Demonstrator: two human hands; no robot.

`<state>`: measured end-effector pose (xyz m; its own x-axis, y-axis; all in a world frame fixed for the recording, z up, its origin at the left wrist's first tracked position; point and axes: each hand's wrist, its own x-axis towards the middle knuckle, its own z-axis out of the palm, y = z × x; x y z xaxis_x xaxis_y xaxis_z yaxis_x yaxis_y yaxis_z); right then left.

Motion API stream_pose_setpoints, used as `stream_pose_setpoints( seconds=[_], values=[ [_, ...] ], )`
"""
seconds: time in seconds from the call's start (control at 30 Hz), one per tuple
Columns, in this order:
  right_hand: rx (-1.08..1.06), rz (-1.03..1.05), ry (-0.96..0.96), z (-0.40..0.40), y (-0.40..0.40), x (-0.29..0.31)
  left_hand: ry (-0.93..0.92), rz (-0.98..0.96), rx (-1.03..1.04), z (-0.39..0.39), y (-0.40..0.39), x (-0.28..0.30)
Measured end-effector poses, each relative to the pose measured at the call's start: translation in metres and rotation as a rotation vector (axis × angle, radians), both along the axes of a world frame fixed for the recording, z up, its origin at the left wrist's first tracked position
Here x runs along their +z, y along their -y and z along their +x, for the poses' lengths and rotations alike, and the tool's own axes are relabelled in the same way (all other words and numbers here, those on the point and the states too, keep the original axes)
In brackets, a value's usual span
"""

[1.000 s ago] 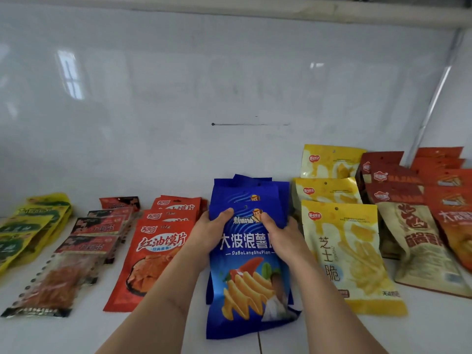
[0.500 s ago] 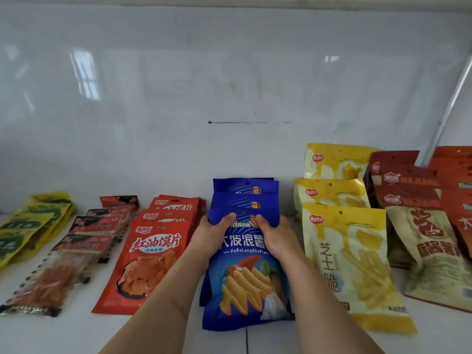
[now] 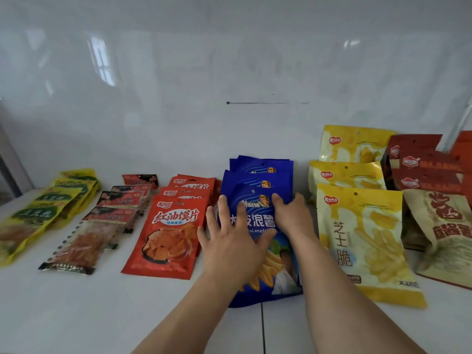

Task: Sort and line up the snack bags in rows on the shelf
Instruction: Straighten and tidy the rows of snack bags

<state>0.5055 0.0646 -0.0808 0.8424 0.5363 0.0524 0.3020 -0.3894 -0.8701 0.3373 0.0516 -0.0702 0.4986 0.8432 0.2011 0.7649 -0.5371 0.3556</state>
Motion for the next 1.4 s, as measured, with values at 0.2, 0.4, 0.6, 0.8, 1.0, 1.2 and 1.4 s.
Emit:
stream_pose_setpoints(
  seconds=[0.2,0.4,0.6,0.8,1.0,1.2,1.4],
  values=[
    [0.005,-0.087,0.142,0.001,-0.006,0.004,-0.139,0.090,-0.082,-0.004,-0.006,-0.010],
    [0.123,-0.190,0.544,0.006,-0.019,0.029,-0.158,-0.029,-0.189,-0.007,-0.020,-0.019],
    [0.222,-0.283,0.439,0.018,-0.036,0.012,-0.160,-0.097,-0.237,-0.004,-0.029,-0.020],
    [0.268,-0.401,0.388,0.027,-0.051,0.005,-0.199,-0.084,-0.252,-0.002,-0.036,-0.023],
    [0.300,-0.489,0.341,0.030,-0.058,0.002,-0.156,-0.096,-0.234,-0.003,-0.035,-0.024],
    [0.239,0.033,0.046,0.020,-0.025,0.014,-0.053,-0.158,-0.246,-0.004,-0.038,-0.021],
    [0.240,0.219,-0.152,0.004,0.018,0.010,0.141,-0.186,-0.199,-0.004,-0.045,-0.013]
  ],
)
